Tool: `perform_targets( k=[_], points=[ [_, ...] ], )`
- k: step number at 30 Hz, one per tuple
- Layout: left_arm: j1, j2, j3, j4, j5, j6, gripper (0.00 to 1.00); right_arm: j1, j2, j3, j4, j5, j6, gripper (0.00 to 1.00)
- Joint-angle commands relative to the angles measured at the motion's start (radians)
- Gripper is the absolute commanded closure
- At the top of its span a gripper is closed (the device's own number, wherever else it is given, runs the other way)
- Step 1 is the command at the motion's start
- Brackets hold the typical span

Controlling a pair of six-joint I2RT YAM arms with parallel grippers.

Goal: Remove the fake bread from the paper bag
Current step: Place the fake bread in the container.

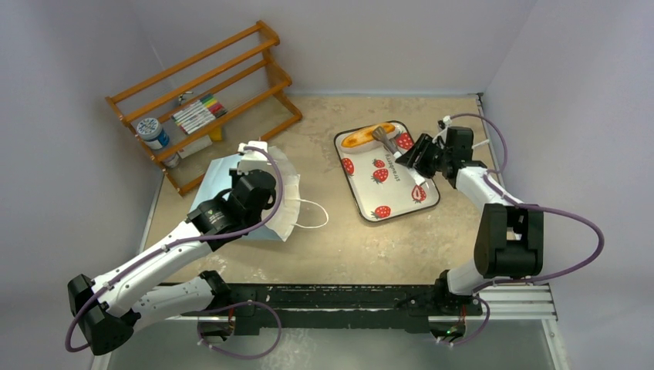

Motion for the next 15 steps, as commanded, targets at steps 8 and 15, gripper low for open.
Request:
perform_targets(
  k=[8,15],
  points=[
    [0.004,-0.017,0.051,0.039,-0.006,-0.002,1.0,-0.009,-0.135,-0.042,-0.018,0.014,0.03,0.48],
    [0.003,-0.026,0.041,0.038,0.02,0.009,1.0,-0.009,-0.238,-0.07,-0.094,0.019,0.007,0.48]
  ],
)
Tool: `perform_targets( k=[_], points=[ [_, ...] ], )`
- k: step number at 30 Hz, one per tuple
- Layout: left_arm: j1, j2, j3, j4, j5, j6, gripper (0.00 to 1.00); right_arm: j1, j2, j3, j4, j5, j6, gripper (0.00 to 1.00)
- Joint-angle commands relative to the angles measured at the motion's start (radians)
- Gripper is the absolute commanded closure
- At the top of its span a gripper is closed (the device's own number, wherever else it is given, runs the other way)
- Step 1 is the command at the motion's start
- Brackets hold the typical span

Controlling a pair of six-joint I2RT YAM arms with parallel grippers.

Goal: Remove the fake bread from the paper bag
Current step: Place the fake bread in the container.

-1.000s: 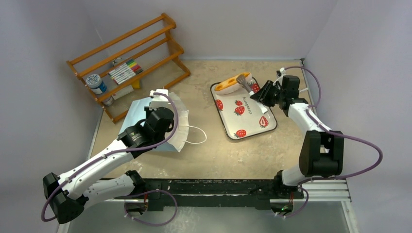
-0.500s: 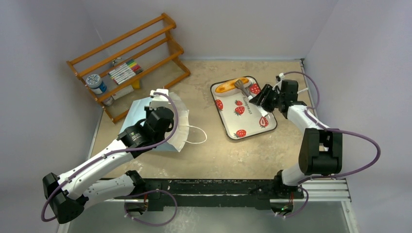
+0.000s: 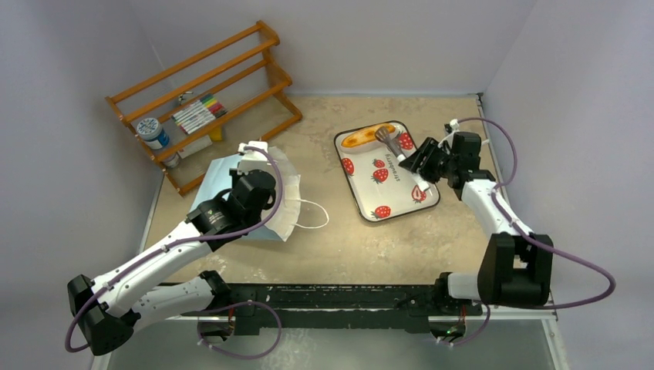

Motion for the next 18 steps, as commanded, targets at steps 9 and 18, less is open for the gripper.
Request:
perform_targets(
  k=[9,18],
  points=[
    [0.004,-0.038,0.027,-0.007,0.071,-0.009,1.0,-0.002,-0.324,-0.024,-0.139,-0.024,-0.031,0.5],
    [0.003,-0.037,0.004,-0.069,0.113,-0.083,1.0,0.139,-0.41,0.017,-0.203,-0.084,-0.048,0.52]
  ],
)
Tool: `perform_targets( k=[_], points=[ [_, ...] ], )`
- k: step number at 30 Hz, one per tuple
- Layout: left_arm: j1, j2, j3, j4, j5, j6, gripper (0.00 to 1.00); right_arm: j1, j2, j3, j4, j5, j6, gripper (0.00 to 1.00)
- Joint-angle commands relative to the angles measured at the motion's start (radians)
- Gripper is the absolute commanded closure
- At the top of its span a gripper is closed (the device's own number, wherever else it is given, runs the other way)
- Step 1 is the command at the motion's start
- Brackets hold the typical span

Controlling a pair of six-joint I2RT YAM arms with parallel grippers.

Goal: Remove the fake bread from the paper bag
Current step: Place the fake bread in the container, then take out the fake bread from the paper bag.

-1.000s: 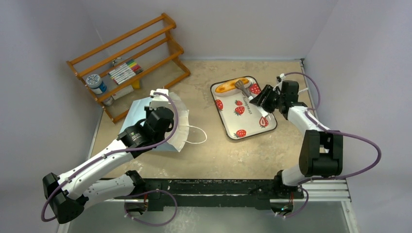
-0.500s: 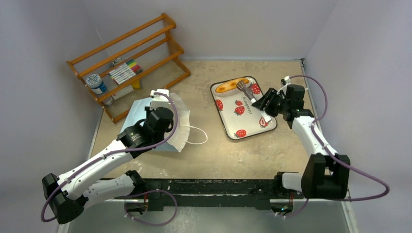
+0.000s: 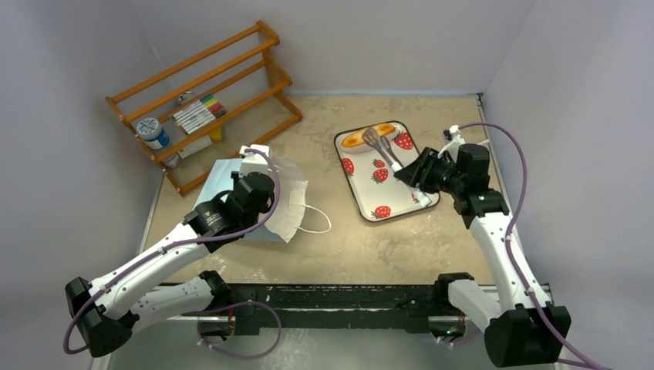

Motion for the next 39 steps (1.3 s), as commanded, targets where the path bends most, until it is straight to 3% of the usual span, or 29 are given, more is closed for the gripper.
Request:
perform_targets(
  k=[1,10,18,29,39],
  points=[
    [0.003,-0.019,0.004,-0.019,0.012,-0.056,1.0,0.099,-0.017,0.076,-0.02,-0.053,-0.028,0.52],
    [0.003,-0.011,0.009,-0.049,-0.011,-0.074,1.0,0.349,-0.015,0.134,-0.066,-0.02,-0.008,0.52],
    [0.003,0.02,0.021,-0.045,-0.014,-0.081,1.0,0.48,-0.056,0.105,-0.094,-0.051,0.017,0.52],
    [0.003,0.053,0.04,-0.011,-0.009,-0.065,1.0,0.714,-0.004,0.02,0.015,-0.022,0.09,0.52],
    [-0.007,0.047,0.07,-0.013,0.037,-0.065,1.0,0.742,0.163,-0.016,0.185,-0.03,0.096,0.52]
  ],
)
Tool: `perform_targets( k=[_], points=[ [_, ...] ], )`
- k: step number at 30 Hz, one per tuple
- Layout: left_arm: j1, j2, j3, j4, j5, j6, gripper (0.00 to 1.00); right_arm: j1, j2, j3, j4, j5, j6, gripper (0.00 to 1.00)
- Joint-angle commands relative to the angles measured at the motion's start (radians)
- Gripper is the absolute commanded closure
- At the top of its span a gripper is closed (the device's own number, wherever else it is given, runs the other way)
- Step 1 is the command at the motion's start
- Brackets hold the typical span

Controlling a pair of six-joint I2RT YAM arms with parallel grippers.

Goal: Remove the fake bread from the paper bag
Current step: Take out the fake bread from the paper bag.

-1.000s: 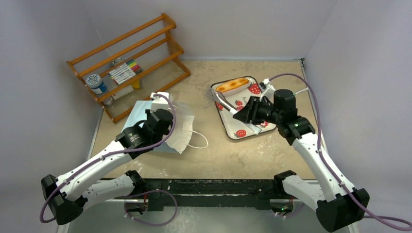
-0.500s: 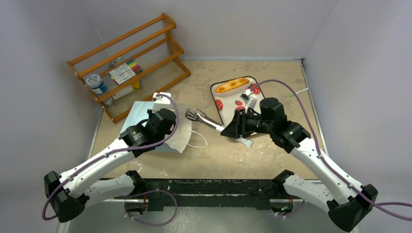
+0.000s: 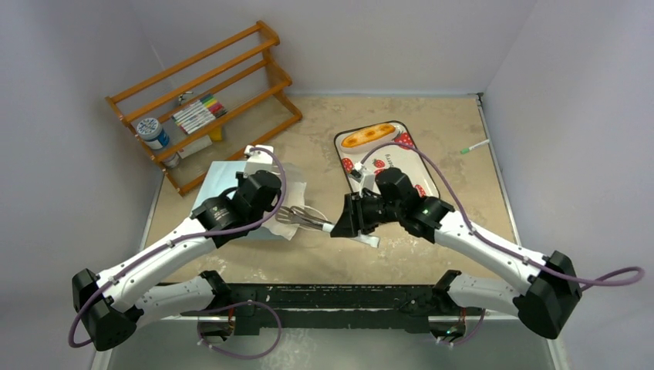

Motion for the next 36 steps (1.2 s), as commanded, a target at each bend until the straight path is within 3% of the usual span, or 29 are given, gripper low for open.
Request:
perform_targets(
  k=[1,15,36],
  points=[
    [-0.008,-0.014,0.064,0.026,0.016,-0.001,1.0,0.0,0.066,0.013,0.166,-0.038,0.012,0.52],
    [-0.019,0.009,0.112,-0.057,0.052,0.0,1.0,-0.004,0.342,0.16,0.334,-0.085,0.006,0.52],
    [-0.029,0.028,0.142,-0.056,0.06,0.022,1.0,-0.044,0.525,0.248,0.416,-0.158,0.004,0.52]
  ],
)
